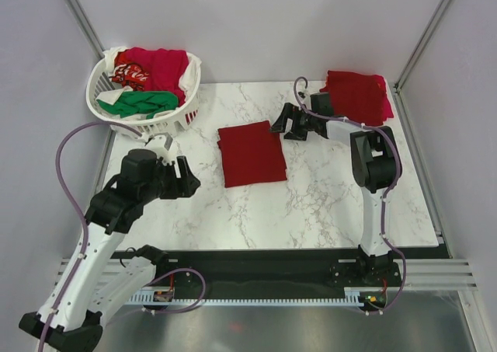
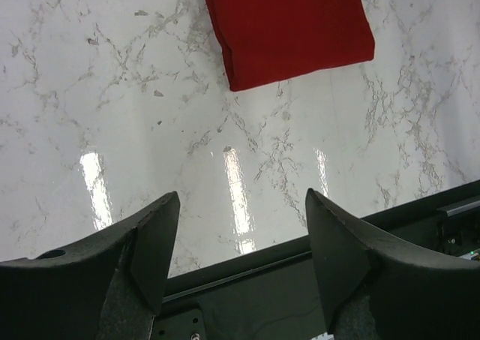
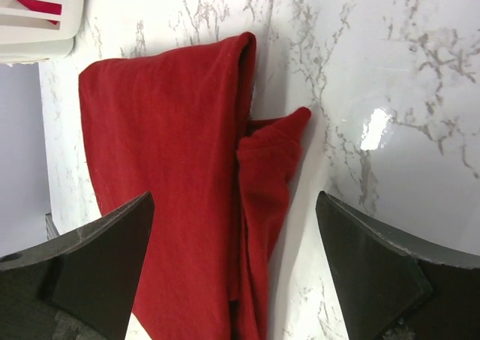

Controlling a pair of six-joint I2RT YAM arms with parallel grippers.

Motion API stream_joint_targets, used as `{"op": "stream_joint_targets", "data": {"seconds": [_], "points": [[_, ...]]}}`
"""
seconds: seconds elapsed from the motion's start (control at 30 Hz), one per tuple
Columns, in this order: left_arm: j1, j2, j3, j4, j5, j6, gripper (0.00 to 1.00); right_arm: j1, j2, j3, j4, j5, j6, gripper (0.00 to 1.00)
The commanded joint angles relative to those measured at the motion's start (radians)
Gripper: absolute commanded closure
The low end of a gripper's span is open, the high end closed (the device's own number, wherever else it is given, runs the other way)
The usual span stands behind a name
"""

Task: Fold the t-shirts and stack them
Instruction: Fold the tshirt, then neatly place the folded tshirt to the corner

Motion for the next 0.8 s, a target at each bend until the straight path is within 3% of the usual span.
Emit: {"op": "stream_joint_targets", "data": {"seconds": [0.0,0.17,0.23,0.3,0.33,0.37,0.5,0.67,0.77], "points": [[0.0,-0.047,-0.01,0.027,-0.071,0.034,0.23,0.023,0.062,-0.023,0.004,-0.017,0.008,0.02],[0.0,-0.131,-0.053,0.081,-0.12,0.023,0.23,0.042,0.089,-0.042,0.011,-0.026,0.004,0.07],[0.0,-0.267,-0.1,0.101,-0.181,-0.001,0.22,0.048,0.095,-0.048,0.016,-0.029,0.007,0.09],[0.0,-0.389,-0.129,0.145,-0.232,0.011,0.18,0.055,0.102,-0.051,0.018,-0.031,0.001,0.12],[0.0,-0.441,-0.174,0.167,-0.251,0.02,0.07,0.058,0.108,-0.054,0.016,-0.031,-0.001,0.15],[0.0,-0.555,-0.203,0.217,-0.283,0.02,0.04,0.062,0.111,-0.055,0.018,-0.031,-0.002,0.17],[0.0,-0.699,-0.257,0.274,-0.286,0.02,0.01,0.071,0.128,-0.063,0.018,-0.028,-0.013,0.26],[0.0,-0.695,-0.255,0.273,-0.308,0.014,0.02,0.071,0.142,-0.068,0.031,-0.037,-0.002,0.51],[0.001,-0.649,-0.249,0.273,-0.282,0.017,0.04,0.072,0.146,-0.068,0.064,-0.063,0.007,0.77]]}}
